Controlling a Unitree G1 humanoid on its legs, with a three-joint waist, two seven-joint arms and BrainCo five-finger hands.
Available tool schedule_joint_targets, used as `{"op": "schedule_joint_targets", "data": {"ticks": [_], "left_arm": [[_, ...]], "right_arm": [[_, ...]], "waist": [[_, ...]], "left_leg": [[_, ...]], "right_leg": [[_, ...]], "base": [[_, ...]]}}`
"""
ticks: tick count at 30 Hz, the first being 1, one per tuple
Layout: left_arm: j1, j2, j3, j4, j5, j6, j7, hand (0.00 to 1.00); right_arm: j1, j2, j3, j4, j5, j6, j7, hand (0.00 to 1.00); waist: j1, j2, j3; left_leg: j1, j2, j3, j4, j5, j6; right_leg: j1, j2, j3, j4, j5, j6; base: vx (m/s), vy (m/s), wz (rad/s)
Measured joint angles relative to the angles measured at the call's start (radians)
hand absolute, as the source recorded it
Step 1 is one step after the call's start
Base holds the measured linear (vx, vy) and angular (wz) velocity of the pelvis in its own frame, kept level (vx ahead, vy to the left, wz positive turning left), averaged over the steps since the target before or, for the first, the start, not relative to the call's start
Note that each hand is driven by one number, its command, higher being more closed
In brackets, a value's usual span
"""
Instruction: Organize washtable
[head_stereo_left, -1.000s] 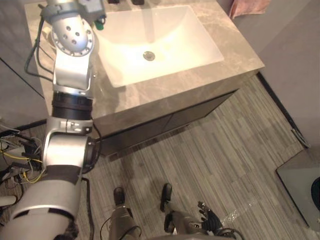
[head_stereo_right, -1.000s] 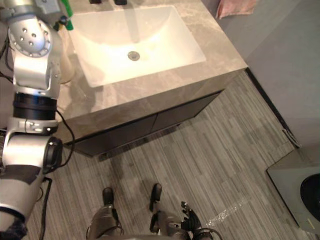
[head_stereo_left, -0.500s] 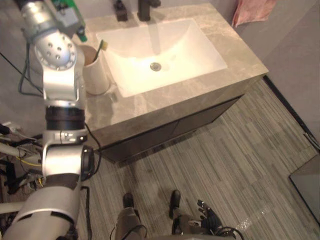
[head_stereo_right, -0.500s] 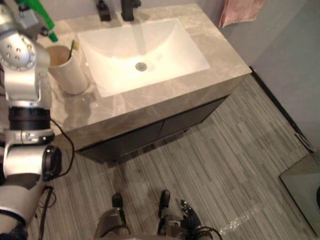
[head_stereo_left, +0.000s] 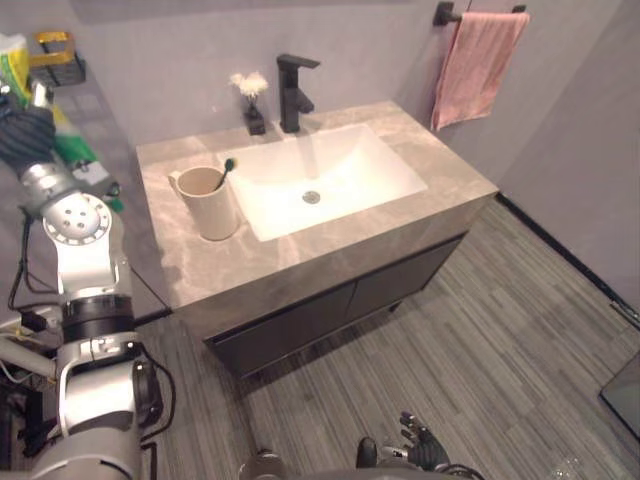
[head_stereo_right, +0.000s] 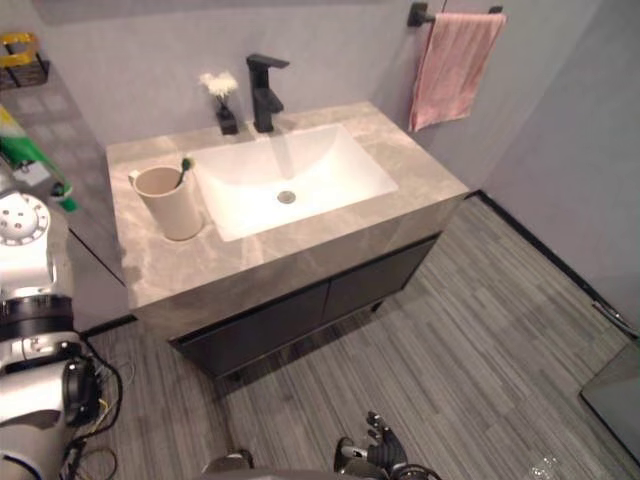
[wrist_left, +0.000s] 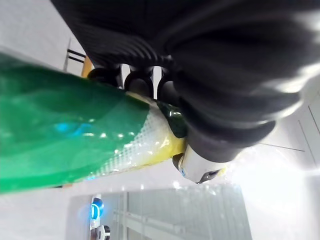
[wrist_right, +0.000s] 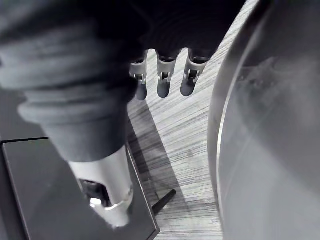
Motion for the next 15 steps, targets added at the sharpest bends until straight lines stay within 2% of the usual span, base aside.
{"op": "schedule_joint_targets", "data": {"ticks": [2, 6, 8, 9, 12, 15], "left_arm": [[0.016, 0.000, 0.001, 0.021, -0.006, 0.008, -0.001, 1.00], [0.045, 0.000, 0.001, 0.022, -0.009, 0.009, -0.002, 1.00], [0.049, 0.000, 0.001, 0.022, -0.009, 0.009, -0.002, 1.00], [0.057, -0.001, 0.001, 0.018, -0.009, 0.009, -0.002, 1.00], [0.088, -0.031, -0.005, 0.014, -0.011, 0.009, -0.003, 1.00], [0.100, -0.090, -0.027, 0.007, -0.011, 0.010, -0.013, 1.00]], "right_arm": [[-0.002, 0.004, -0.007, 0.006, 0.000, 0.000, 0.000, 0.00], [-0.002, 0.006, -0.010, 0.005, 0.001, 0.000, 0.000, 0.00], [-0.002, 0.005, -0.010, 0.003, 0.003, 0.000, 0.003, 0.00], [-0.001, 0.005, -0.008, -0.002, 0.004, 0.000, 0.013, 0.00], [-0.002, 0.004, -0.001, -0.011, 0.005, -0.021, 0.016, 0.00], [-0.004, 0.005, -0.004, -0.012, 0.017, -0.020, 0.015, 0.00]], "waist": [[-0.003, 0.000, 0.000], [-0.006, 0.001, 0.000], [-0.007, 0.000, 0.000], [-0.016, -0.002, -0.001], [-0.040, -0.003, -0.002], [-0.048, -0.003, -0.002]], "left_leg": [[-0.015, 0.007, -0.002, 0.063, -0.043, 0.011], [-0.034, 0.002, -0.005, 0.109, -0.068, 0.032], [-0.046, 0.000, -0.009, 0.127, -0.081, 0.044], [-0.054, -0.002, -0.014, 0.135, -0.084, 0.049], [-0.046, -0.016, -0.033, 0.131, -0.086, 0.054], [-0.022, -0.034, -0.046, 0.114, -0.086, 0.055]], "right_leg": [[0.002, -0.005, 0.004, 0.026, -0.019, 0.002], [-0.004, -0.023, 0.003, 0.052, -0.022, 0.002], [-0.022, -0.024, 0.002, 0.092, -0.034, -0.015], [-0.040, -0.027, 0.006, 0.138, -0.048, -0.035], [-0.075, -0.038, 0.031, 0.235, -0.061, -0.038], [-0.080, -0.059, 0.031, 0.283, -0.096, -0.023]], "base": [[-0.11, 0.120, -0.03], [-0.06, 0.095, 0.06], [-0.03, 0.045, 0.08], [-0.01, 0.041, 0.14], [0.00, 0.015, 0.20], [0.06, -0.050, 0.19]]}}
